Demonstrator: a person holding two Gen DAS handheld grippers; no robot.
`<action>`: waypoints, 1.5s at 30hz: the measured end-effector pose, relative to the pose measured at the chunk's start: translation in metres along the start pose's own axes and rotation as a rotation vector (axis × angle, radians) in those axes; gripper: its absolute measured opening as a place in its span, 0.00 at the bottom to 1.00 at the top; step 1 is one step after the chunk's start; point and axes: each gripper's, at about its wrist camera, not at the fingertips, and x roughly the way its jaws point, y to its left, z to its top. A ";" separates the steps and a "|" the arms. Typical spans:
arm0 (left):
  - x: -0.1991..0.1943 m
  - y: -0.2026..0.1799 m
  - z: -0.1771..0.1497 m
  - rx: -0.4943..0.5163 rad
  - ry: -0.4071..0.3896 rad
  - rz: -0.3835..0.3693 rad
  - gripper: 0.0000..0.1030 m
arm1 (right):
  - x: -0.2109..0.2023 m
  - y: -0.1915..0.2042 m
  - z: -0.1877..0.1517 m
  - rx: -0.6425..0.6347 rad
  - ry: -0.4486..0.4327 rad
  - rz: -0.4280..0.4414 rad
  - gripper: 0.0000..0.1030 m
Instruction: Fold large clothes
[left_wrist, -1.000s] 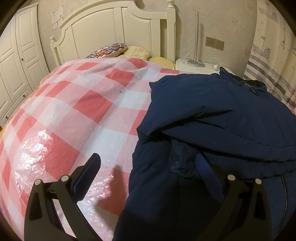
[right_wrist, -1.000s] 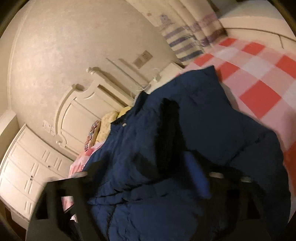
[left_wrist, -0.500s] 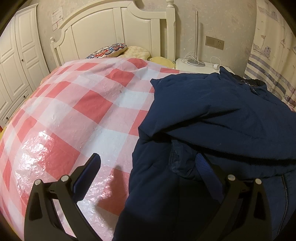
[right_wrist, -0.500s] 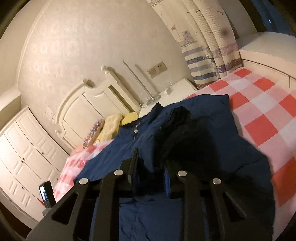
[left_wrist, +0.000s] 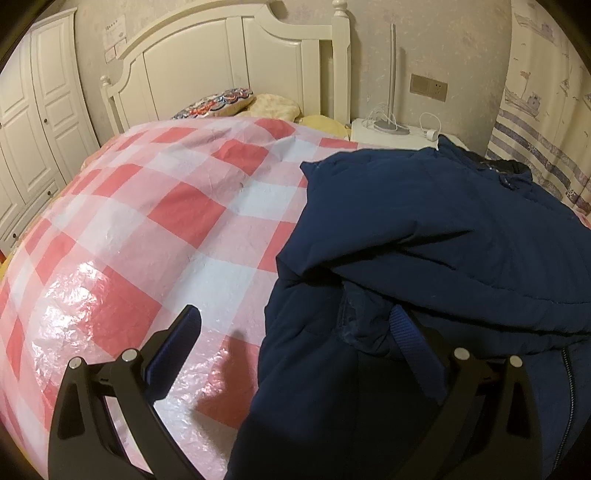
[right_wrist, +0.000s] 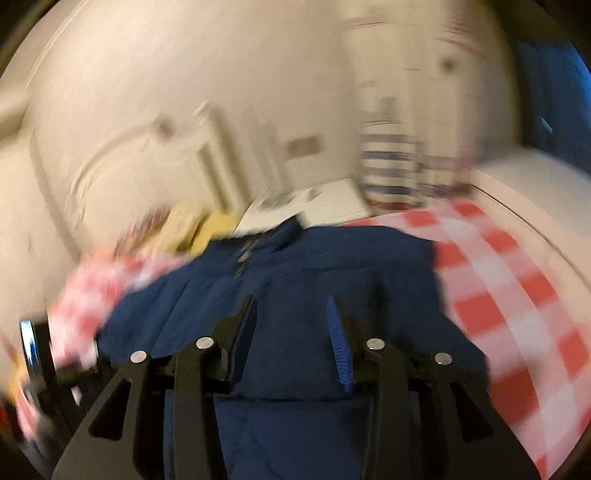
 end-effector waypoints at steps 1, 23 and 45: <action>-0.004 0.000 0.000 0.006 -0.005 -0.008 0.98 | 0.012 0.011 0.000 -0.052 0.038 -0.007 0.46; 0.048 -0.116 0.056 0.185 -0.004 -0.086 0.98 | 0.068 0.014 -0.035 -0.158 0.187 -0.034 0.80; 0.046 -0.109 0.056 0.161 -0.005 -0.109 0.98 | 0.118 -0.003 0.024 -0.103 0.221 -0.091 0.86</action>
